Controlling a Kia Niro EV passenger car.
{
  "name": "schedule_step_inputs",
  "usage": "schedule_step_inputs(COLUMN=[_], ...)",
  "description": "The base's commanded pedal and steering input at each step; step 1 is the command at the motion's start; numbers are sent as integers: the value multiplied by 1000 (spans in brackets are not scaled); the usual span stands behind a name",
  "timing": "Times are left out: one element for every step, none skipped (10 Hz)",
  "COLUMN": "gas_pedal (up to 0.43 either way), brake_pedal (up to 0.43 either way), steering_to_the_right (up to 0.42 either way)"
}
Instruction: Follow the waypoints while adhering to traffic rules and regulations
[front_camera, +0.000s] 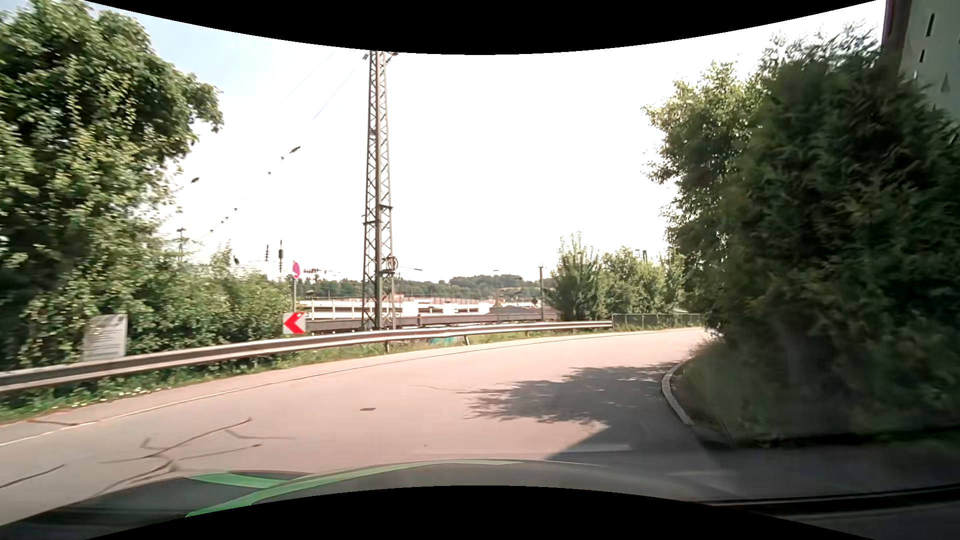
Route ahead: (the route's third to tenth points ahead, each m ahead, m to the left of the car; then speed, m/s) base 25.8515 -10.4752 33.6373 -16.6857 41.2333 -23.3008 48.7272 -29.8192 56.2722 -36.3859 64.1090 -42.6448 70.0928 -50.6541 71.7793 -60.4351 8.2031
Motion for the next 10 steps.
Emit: schedule_step_inputs(gas_pedal=[59, 59, 59, 67, 79, 87, 98, 110, 118, 130], brake_pedal=[0, 0, 0, 0, 0, 0, 0, 0, 0, 0], steering_to_the_right=[156, 158, 160, 161, 163, 166, 170, 171, 171, 171])
